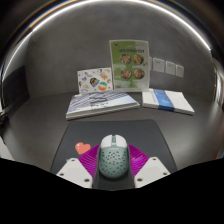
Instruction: Arrange mouse
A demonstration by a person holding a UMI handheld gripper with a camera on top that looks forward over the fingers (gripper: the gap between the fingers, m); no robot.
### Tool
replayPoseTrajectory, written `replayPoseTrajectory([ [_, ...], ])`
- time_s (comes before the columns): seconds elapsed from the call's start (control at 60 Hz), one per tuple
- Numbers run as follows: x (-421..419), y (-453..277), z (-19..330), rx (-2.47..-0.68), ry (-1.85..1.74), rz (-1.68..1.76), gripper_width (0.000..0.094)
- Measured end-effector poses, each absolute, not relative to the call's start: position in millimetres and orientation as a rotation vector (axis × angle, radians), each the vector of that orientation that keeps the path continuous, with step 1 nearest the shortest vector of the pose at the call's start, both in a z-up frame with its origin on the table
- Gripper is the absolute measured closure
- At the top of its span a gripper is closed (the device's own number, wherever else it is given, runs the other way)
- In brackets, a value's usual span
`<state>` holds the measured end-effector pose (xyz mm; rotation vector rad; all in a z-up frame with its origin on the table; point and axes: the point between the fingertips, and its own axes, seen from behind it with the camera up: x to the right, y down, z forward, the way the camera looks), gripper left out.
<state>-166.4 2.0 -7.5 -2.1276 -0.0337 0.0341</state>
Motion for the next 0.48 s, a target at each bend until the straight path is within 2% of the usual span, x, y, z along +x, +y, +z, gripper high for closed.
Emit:
replayPoseTrajectory([
  [0.033, -166, 2, -8, -2.127, -0.037, 0.047, 0.0517],
  [0.15, -169, 1, -8, -2.149, -0.066, 0.097, 0.0406],
  [0.167, -169, 0, -7, -2.15, -0.074, 0.104, 0.0317],
  [0.183, -170, -2, -6, -2.151, -0.077, 0.112, 0.0285],
  [0.25, -164, -12, 2, -2.141, -0.08, 0.12, 0.0039],
  [0.283, -163, -20, 9, -2.126, -0.095, 0.125, 0.011],
  [0.483, -129, -104, 39, -2.08, -0.049, 0.183, 0.0097],
])
